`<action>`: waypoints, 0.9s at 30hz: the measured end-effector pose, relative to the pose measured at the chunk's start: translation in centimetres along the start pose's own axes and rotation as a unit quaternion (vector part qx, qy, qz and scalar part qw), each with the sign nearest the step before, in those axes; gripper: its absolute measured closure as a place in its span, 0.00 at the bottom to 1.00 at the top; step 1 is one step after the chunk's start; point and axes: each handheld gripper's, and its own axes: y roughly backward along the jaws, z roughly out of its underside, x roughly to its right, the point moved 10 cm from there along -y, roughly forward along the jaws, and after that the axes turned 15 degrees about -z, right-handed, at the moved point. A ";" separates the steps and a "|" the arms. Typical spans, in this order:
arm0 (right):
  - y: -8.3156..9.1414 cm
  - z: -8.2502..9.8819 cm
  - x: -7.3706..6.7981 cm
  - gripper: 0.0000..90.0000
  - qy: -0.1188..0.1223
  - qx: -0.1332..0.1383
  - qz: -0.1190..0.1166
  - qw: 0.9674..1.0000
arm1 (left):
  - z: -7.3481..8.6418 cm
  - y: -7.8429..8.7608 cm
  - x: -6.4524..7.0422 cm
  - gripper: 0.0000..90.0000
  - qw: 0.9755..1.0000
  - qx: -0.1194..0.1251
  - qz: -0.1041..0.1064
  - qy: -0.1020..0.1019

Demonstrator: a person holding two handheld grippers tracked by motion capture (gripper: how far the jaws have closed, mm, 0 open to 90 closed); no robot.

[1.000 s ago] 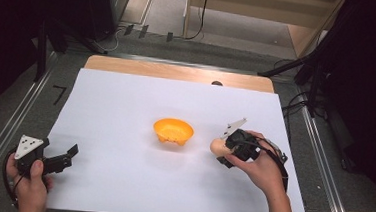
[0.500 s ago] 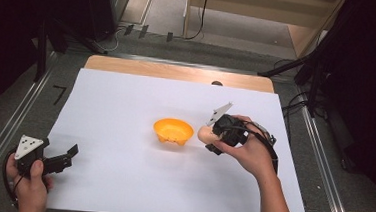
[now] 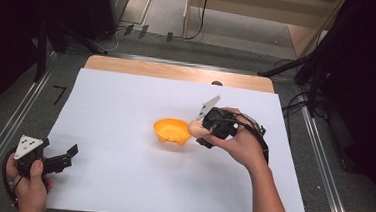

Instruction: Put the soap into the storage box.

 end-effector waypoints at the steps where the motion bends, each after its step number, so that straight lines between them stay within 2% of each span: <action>1: -0.1 -0.2 -0.1 0.37 0.002 -0.001 0.002 1.000 | 0.0 0.0 0.0 0.00 1.000 0.000 0.000 0.000; 4: -0.3 -1.0 -0.1 0.37 0.017 -0.001 0.005 1.000 | 0.0 0.0 0.0 0.00 1.000 0.000 0.000 -0.001; 20: -1.8 -4.3 -0.4 0.37 0.062 -0.003 -0.014 0.998 | 0.0 -0.1 0.0 0.00 1.000 -0.001 -0.001 0.001; 27: -3.5 -6.2 -0.5 0.37 0.090 -0.014 -0.024 0.996 | 0.0 -0.1 0.0 0.00 1.000 -0.002 0.001 0.001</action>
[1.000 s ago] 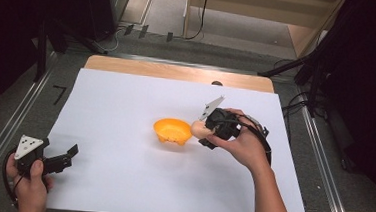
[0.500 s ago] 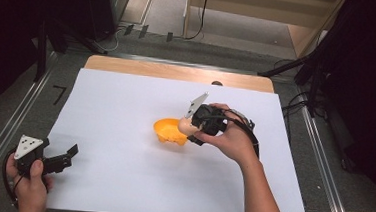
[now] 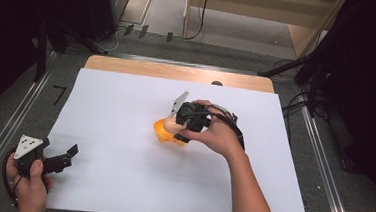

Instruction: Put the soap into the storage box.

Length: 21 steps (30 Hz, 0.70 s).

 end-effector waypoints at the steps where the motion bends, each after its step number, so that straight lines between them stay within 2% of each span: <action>1: -0.2 -0.2 0.1 0.37 0.002 -0.001 -0.001 1.000 | 0.0 0.0 0.0 0.00 1.000 0.000 0.000 0.000; 10: -1.4 -0.9 0.8 0.37 0.001 -0.014 -0.013 1.000 | 0.0 0.0 0.0 0.00 1.000 -0.001 0.003 0.002; 15: -2.1 -0.5 1.2 0.37 -0.006 -0.024 -0.022 0.999 | 0.0 0.0 0.0 0.00 1.000 -0.002 0.002 0.002; 21: -2.3 -0.3 1.4 0.37 -0.008 -0.023 -0.027 0.999 | 0.0 0.0 0.0 0.00 1.000 -0.002 0.002 0.001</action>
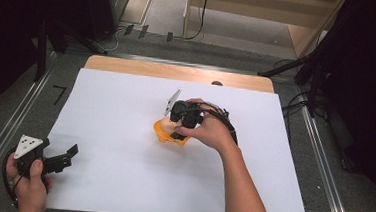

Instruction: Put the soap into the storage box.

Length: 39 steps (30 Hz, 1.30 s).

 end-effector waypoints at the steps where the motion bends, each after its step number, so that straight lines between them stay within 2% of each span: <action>1: 0.0 0.0 0.0 0.37 0.000 0.000 0.000 1.000 | 0.0 0.0 0.0 0.00 1.000 0.000 0.000 0.000; 9: -0.5 0.3 0.2 0.37 -0.005 -0.008 -0.014 1.000 | 0.0 0.0 0.0 0.00 1.000 0.000 0.000 0.001; 16: -0.3 0.1 0.3 0.35 -0.007 0.013 -0.024 1.000 | 0.0 0.0 0.0 0.00 1.000 -0.001 0.000 0.001; 19: 0.5 -0.3 0.5 0.34 -0.010 0.037 -0.021 0.999 | 0.0 0.0 0.0 0.00 1.000 -0.001 0.000 0.002; 21: 0.7 -0.3 0.6 0.34 -0.013 0.041 -0.015 0.999 | 0.0 0.0 0.0 0.00 1.000 -0.001 0.000 0.002; 28: 1.2 0.9 0.5 0.33 -0.029 0.032 -0.010 0.999 | 0.0 0.0 0.0 0.00 1.000 0.000 0.000 0.004; 32: 1.5 1.3 0.4 0.33 -0.033 0.039 -0.010 0.999 | 0.0 0.0 0.0 0.00 1.000 0.000 0.000 0.003; 33: 1.8 1.8 0.2 0.33 -0.042 0.043 -0.009 0.998 | 0.0 0.0 0.0 0.00 1.000 0.000 0.000 0.003; 39: 2.6 3.1 0.3 0.30 -0.055 0.054 -0.001 0.997 | 0.0 0.0 0.0 0.00 1.000 0.001 0.000 0.002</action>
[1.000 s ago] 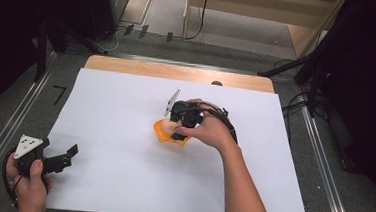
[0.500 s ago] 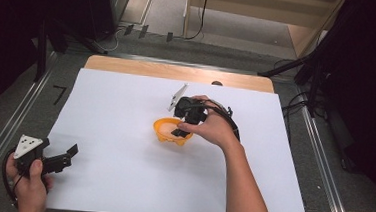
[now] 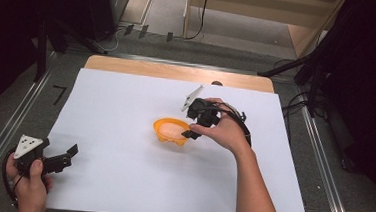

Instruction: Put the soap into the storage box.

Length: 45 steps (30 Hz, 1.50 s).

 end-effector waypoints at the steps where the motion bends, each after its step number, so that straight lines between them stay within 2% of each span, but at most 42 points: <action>1: 0.5 0.6 0.1 0.30 -0.013 0.014 0.014 1.000 | 0.0 0.0 0.0 0.00 1.000 0.000 0.000 0.001; 5: 1.6 1.6 0.5 0.26 -0.028 0.045 0.052 0.997 | 0.0 0.0 0.0 0.00 1.000 0.000 0.000 0.000; 8: 2.1 2.5 0.6 0.20 -0.053 0.061 0.060 0.995 | 0.0 0.0 0.0 0.00 1.000 0.000 -0.001 -0.001; 9: 2.3 3.0 0.7 0.15 -0.074 0.066 0.065 0.993 | 0.0 0.0 0.0 0.00 1.000 0.000 -0.001 -0.001; 11: 2.5 3.4 0.4 0.14 -0.082 0.078 0.060 0.992 | 0.0 0.0 0.0 0.00 1.000 0.001 -0.002 -0.001; 13: 2.7 3.9 0.3 0.13 -0.089 0.089 0.067 0.990 | 0.0 0.0 0.0 0.00 1.000 0.001 -0.002 -0.001; 16: 3.1 4.7 0.0 0.08 -0.112 0.110 0.068 0.985 | 0.0 0.0 0.0 0.00 1.000 0.001 -0.001 -0.002; 18: 3.4 5.2 -0.4 0.08 -0.131 0.126 0.055 0.982 | 0.0 0.0 0.0 0.00 1.000 0.001 -0.002 -0.002; 20: 3.7 5.9 -0.5 0.07 -0.138 0.141 0.062 0.978 | 0.0 0.0 0.0 0.00 1.000 0.002 -0.002 -0.003; 24: 4.2 7.6 -0.6 0.08 -0.155 0.154 0.074 0.973 | 0.0 0.0 0.0 0.00 1.000 0.002 -0.002 -0.003; 29: 4.8 9.7 -0.7 0.07 -0.174 0.172 0.094 0.965 | 0.0 0.0 0.0 0.00 1.000 0.002 -0.003 -0.004; 36: 5.2 12.4 -1.1 0.06 -0.188 0.191 0.112 0.957 | 0.0 0.1 0.0 0.00 1.000 0.002 -0.002 -0.005; 39: 5.1 13.6 -1.5 0.00 -0.196 0.193 0.109 0.955 | 0.0 0.1 0.0 0.00 1.000 0.002 -0.002 -0.005; 41: 5.1 14.3 -1.8 0.00 -0.204 0.200 0.110 0.952 | 0.0 0.1 0.0 0.00 1.000 0.002 -0.002 -0.006; 45: 5.5 15.7 -2.1 0.00 -0.214 0.223 0.125 0.943 | 0.0 0.1 0.0 0.00 1.000 0.002 -0.002 -0.006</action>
